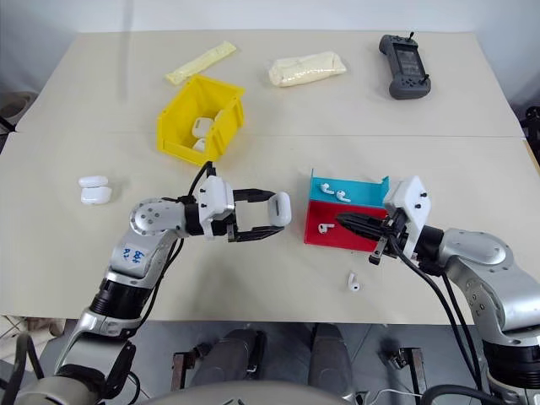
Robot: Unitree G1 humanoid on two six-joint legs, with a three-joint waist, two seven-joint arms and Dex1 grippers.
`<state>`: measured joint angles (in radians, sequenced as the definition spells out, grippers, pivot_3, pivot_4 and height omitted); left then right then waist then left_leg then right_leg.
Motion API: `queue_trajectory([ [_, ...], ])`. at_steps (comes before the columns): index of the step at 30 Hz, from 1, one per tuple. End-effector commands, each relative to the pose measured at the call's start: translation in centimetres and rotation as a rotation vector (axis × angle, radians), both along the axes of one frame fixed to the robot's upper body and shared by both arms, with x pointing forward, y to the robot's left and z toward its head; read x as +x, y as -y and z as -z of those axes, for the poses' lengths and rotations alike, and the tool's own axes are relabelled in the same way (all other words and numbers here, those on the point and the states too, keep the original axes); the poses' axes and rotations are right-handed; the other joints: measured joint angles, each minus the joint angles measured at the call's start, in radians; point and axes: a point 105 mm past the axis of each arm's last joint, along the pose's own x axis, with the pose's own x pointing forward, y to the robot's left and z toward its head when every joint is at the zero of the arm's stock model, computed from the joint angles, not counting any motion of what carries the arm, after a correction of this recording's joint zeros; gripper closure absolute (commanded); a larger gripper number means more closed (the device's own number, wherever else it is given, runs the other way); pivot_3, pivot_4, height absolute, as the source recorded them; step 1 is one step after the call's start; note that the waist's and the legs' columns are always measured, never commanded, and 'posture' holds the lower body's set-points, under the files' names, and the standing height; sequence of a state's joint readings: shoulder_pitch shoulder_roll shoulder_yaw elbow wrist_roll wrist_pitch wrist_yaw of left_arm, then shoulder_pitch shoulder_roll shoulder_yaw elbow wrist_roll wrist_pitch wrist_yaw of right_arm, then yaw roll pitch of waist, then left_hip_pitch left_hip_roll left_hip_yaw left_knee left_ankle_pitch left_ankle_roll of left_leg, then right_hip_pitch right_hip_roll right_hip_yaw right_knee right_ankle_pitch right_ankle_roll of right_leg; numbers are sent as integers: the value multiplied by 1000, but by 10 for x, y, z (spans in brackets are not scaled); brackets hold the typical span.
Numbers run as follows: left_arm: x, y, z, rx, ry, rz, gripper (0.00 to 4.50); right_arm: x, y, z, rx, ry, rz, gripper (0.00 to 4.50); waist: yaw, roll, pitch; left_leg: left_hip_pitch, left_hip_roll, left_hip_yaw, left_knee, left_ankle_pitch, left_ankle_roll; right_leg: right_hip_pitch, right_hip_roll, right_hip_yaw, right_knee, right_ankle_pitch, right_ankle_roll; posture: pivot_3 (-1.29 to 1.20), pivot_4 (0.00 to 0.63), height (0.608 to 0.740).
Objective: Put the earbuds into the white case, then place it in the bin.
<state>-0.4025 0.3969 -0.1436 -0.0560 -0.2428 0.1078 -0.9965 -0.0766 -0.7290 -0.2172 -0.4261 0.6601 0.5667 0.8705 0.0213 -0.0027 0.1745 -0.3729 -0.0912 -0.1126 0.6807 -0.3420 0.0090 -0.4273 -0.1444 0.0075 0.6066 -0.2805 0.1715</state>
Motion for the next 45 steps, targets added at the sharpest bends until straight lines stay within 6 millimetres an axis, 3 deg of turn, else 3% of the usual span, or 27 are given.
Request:
queue_trajectory([
  [1, -6, -28, -10, -107, 0, -102, 1729, -5, -1, -22, 92, 127, -10, 3574, -1, 0, 0, 0, 0, 0, 0, 0, 0, 0, 0, 0, 0, 0, 0, 0, 150, 740],
  [6, -6, -58, -16, -208, 4, -257, 1729, -4, 0, -26, 39, 216, 0, 1905, 12, 0, 0, 0, -1, -1, 0, 0, 0, 1, -1, 0, -2, 0, 0, 0, 150, 740],
  [9, 9, -94, -23, -324, -12, -503, 1729, -5, 1, -31, 45, 287, 15, 868, 9, 0, 0, 0, -2, -1, 0, 0, 0, 1, -2, 0, -2, 0, 0, 0, 150, 740],
  [12, 19, -113, -30, -398, -28, -626, 1729, -7, 3, -30, 49, 307, 30, 20, 6, 0, 0, 0, -1, -1, 0, 0, 0, 1, -1, 0, 0, 0, 0, 0, 150, 740],
  [16, 34, -125, -39, -456, -35, -726, 1729, -11, 4, -28, 54, 325, 17, 20, 7, 0, 0, 0, -2, -1, 0, 0, 0, 1, -1, 0, 0, 0, 0, 0, 150, 740],
  [20, 65, -129, -56, -512, -37, -774, 1729, -8, 10, -28, 70, 324, 50, 20, 9, 0, 0, 1, -2, -1, 1, 0, 0, 1, -1, -1, 0, 0, 0, 0, 150, 740],
  [27, 134, -130, -68, -351, -26, -871, 1729, -4, 10, -27, 83, 325, 64, 20, 4, -1, 0, 1, -4, 0, 0, 0, 0, 1, 0, -1, 2, 0, 0, 0, 150, 740],
  [29, 146, -130, -70, -313, -26, -889, 1729, -4, 8, -28, 84, 326, 59, 20, 2, -1, 0, 1, -5, 0, 0, 0, 0, 1, 0, -1, 2, 0, 0, 0, 150, 740],
  [30, 148, -130, -72, -319, -22, -888, 1024, -4, 7, -29, 85, 327, 58, 0, 0, -1, 0, 1, -5, 0, 0, 0, 0, 1, 0, -1, 2, 0, 0, 0, 150, 740],
  [34, 146, -119, -79, -319, -27, -793, 9, -4, 8, -32, 87, 336, 67, 0, -6, -1, 1, 1, -3, 2, -1, 0, 0, -1, 0, -1, 2, 0, 0, 0, 150, 740],
  [40, 112, -122, -84, -311, 35, -658, 9, -6, 11, -28, 72, 315, 66, 0, -15, -2, 1, 1, -1, 2, 0, 0, 0, -1, -1, -1, 4, 0, 0, 0, 150, 740],
  [45, 62, -139, -57, -148, -14, -559, 9, -8, 14, -21, 33, 273, 32, 0, -22, -1, 1, 1, -1, 1, -1, 0, 0, -1, -1, -1, 4, 0, 0, 0, 150, 740],
])
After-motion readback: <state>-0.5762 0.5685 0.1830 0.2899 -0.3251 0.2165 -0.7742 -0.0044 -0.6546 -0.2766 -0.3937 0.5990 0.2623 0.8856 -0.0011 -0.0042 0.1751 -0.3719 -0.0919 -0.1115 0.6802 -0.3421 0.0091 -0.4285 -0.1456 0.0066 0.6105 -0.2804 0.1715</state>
